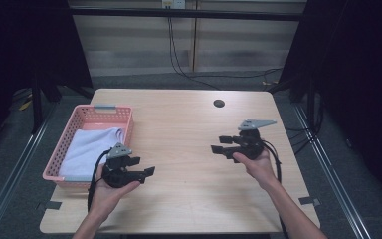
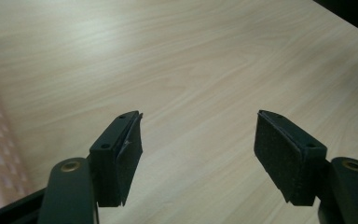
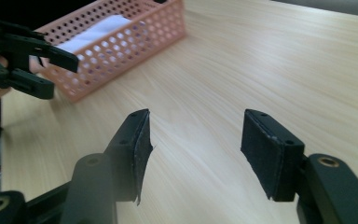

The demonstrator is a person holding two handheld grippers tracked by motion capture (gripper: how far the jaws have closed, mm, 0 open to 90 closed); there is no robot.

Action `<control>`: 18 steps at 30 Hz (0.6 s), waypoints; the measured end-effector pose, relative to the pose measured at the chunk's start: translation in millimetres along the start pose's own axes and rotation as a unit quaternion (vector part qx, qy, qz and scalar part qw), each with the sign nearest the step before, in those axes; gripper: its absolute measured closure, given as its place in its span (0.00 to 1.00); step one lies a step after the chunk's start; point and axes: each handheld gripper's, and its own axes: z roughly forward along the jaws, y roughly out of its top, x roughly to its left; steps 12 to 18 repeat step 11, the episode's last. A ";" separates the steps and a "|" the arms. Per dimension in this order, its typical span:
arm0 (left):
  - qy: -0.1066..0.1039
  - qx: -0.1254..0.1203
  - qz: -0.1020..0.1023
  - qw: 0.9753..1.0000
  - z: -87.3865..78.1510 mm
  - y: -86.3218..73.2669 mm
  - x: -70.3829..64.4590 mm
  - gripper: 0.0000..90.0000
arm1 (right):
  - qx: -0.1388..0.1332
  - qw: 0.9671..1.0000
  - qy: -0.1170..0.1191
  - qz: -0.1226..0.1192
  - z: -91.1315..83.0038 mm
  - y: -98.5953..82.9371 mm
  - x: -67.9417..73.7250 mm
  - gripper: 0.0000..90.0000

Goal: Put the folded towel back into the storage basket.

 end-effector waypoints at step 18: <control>-0.004 0.021 0.008 1.000 3.0 -33.8 -30.3 0.37 | 0.005 0.998 -0.047 0.040 -69.2 -73.5 0.8 0.43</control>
